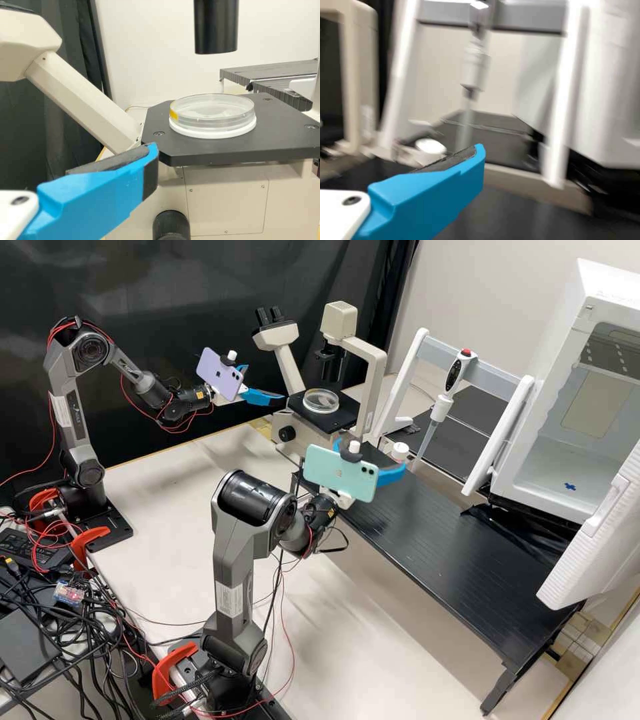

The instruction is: Move the petri dish to the microscope

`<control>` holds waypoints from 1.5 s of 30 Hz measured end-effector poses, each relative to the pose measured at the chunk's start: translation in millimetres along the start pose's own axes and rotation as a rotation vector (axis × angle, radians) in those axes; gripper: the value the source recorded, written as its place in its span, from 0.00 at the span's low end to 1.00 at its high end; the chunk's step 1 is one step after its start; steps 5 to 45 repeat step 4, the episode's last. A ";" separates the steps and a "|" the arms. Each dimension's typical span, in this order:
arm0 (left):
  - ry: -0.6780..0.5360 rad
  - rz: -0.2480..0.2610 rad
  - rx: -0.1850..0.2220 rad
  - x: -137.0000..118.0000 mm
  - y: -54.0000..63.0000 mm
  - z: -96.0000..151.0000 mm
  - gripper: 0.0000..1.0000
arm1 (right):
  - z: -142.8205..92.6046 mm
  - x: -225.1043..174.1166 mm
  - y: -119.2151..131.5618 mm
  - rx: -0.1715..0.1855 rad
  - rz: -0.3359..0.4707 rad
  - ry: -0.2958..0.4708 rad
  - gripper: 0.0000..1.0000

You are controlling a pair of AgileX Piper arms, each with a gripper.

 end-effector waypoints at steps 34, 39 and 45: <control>0.000 0.000 0.000 0.0 0.0 0.0 1.00 | 26.5 -14.5 7.6 0.052 0.036 -0.121 1.00; 0.000 0.000 0.000 0.0 0.0 0.0 1.00 | 26.5 -14.5 7.6 0.052 0.036 -0.121 1.00; 0.000 0.000 0.000 0.0 0.0 0.0 1.00 | 26.5 -14.5 7.6 0.052 0.036 -0.121 1.00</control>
